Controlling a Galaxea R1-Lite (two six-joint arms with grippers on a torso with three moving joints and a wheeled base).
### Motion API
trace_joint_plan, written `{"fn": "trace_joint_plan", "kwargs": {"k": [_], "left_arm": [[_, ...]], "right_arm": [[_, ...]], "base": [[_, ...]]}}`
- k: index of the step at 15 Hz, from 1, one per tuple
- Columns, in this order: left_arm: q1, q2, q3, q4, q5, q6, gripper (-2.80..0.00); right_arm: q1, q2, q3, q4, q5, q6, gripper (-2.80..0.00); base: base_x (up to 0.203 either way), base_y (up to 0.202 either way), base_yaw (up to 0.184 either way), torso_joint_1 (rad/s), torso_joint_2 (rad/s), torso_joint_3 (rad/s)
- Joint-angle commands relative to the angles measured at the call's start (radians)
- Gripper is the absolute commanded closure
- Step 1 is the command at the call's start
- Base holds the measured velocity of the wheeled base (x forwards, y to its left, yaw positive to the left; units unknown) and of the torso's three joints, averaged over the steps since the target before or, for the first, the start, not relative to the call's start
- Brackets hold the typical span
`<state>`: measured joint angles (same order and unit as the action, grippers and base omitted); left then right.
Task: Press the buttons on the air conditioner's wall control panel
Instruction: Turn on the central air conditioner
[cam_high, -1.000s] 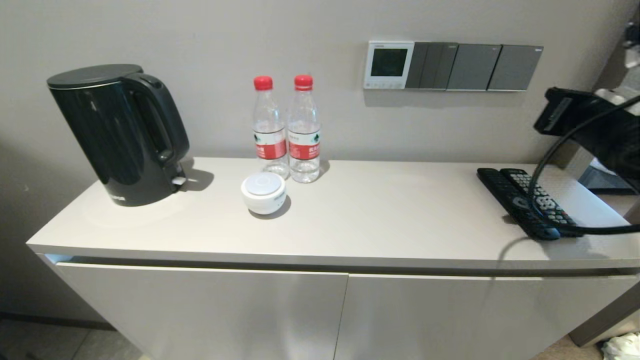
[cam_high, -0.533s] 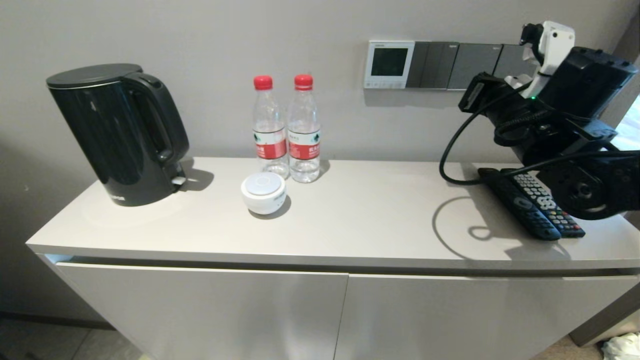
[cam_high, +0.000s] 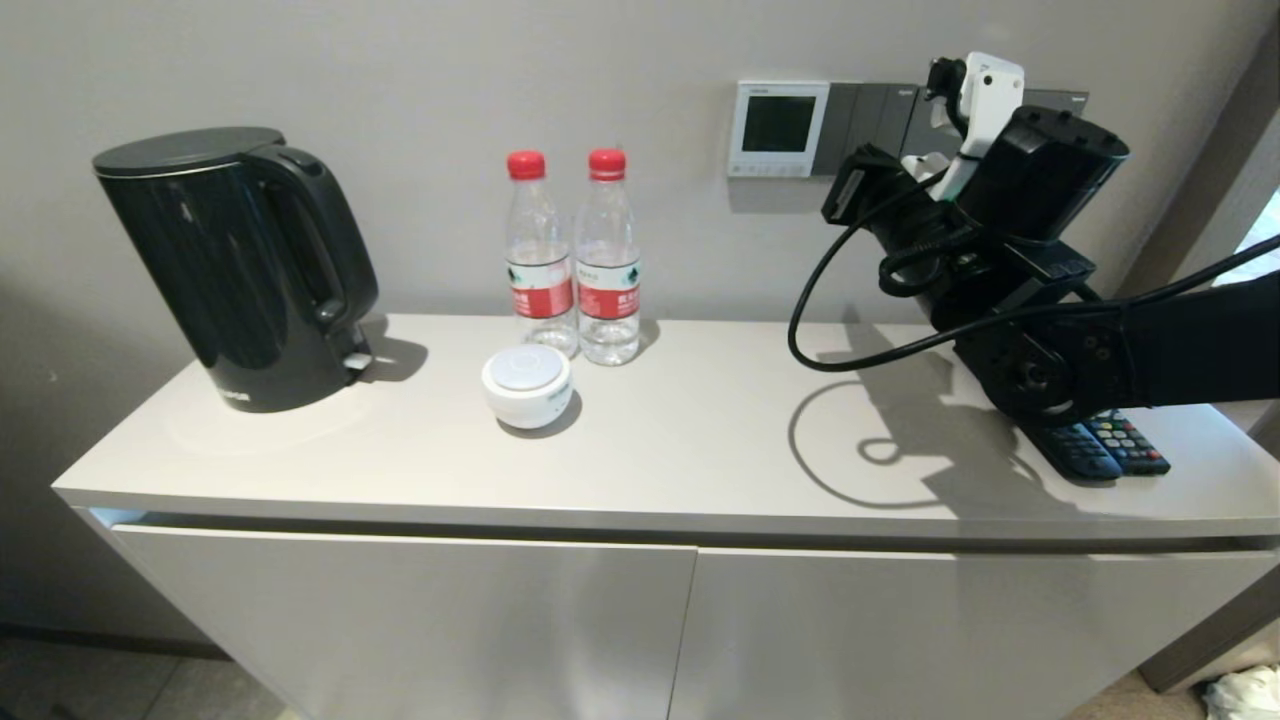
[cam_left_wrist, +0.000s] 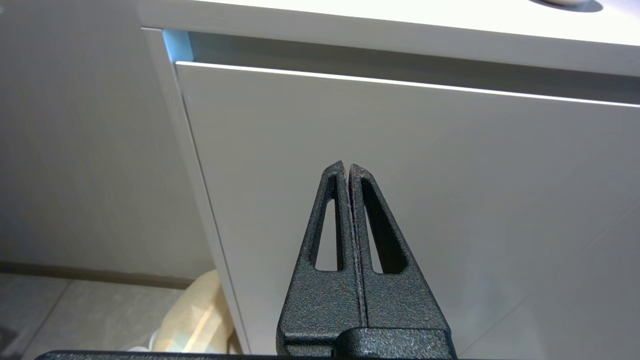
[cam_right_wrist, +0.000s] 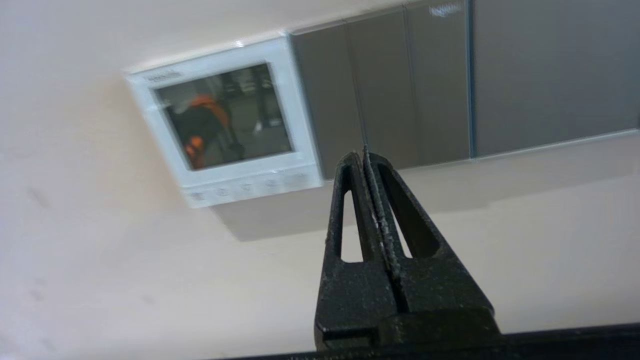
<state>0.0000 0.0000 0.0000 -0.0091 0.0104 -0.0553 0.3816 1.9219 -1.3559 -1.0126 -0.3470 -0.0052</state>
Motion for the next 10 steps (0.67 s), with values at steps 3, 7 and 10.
{"fn": "trace_joint_plan", "kwargs": {"k": [3,7,10], "left_arm": [[0.000,0.000,0.000,0.000,0.000,-0.001,0.00],[0.000,0.000,0.000,-0.001,0.000,-0.001,0.00],[0.000,0.000,0.000,0.000,0.000,-0.001,0.00]], "right_arm": [[0.022,0.032,-0.058,-0.001,0.000,-0.001,0.00],[0.018,0.087,-0.123,-0.004,0.002,-0.002,0.00],[0.014,0.129,-0.155,-0.004,0.002,-0.002,0.00]], "base": [[0.000,0.000,0.000,0.000,0.00,0.000],[0.000,0.000,0.000,0.000,0.00,0.000],[0.000,0.000,0.000,0.000,0.00,0.000]]}}
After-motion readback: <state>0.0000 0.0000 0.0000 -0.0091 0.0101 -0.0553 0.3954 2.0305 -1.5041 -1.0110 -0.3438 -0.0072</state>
